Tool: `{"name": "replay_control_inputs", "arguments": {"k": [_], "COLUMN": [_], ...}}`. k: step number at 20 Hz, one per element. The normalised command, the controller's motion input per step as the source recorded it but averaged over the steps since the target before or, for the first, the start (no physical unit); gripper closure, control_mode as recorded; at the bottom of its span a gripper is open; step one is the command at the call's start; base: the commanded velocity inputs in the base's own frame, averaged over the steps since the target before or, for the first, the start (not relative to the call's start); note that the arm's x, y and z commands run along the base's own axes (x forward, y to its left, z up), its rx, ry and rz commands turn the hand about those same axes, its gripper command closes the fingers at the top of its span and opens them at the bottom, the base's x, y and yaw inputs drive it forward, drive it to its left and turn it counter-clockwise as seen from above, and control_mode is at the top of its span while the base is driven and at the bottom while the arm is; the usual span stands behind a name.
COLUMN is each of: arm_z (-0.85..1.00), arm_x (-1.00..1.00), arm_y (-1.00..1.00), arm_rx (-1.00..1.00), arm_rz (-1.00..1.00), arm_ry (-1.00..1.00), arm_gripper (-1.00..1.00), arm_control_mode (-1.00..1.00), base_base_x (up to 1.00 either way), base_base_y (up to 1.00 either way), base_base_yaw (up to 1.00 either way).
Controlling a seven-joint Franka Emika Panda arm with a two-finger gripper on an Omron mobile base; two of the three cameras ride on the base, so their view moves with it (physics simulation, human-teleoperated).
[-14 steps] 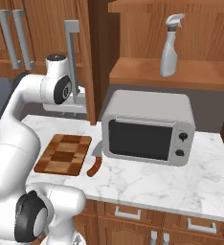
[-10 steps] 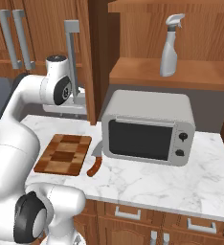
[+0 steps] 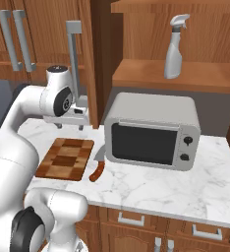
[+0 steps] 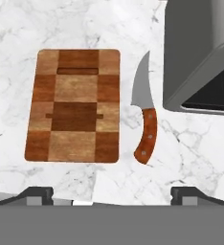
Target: Move the cutting board and knife to the sink. Then move spray from the cabinet to the counter.
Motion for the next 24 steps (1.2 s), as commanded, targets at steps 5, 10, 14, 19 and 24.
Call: {"name": "replay_control_inputs", "arguments": {"k": [5, 10, 14, 19, 24], "arm_z": [-0.29, -0.32, -0.36, -0.33, -0.33], "arm_x": [-0.01, 0.0, 0.0, 0.0, 0.0], "arm_y": [0.01, 0.0, 0.0, 0.0, -0.01], "arm_rx": [0.0, 0.0, 0.0, 0.0, 0.0], "arm_rz": [0.0, 0.0, 0.0, -0.01, -0.01], "arm_ry": [0.0, 0.05, 0.06, 0.04, 0.05], "arm_gripper": [-1.0, -1.0, -1.0, -1.0, -1.0], "arm_control_mode": [-1.0, -1.0, -1.0, -1.0, -1.0], "base_base_x": [0.0, 0.0, 0.0, 0.0, 0.0], "base_base_y": [0.0, 0.0, 0.0, 0.0, 0.0], "base_base_yaw": [0.0, 0.0, 0.0, 0.0, 0.0]}}
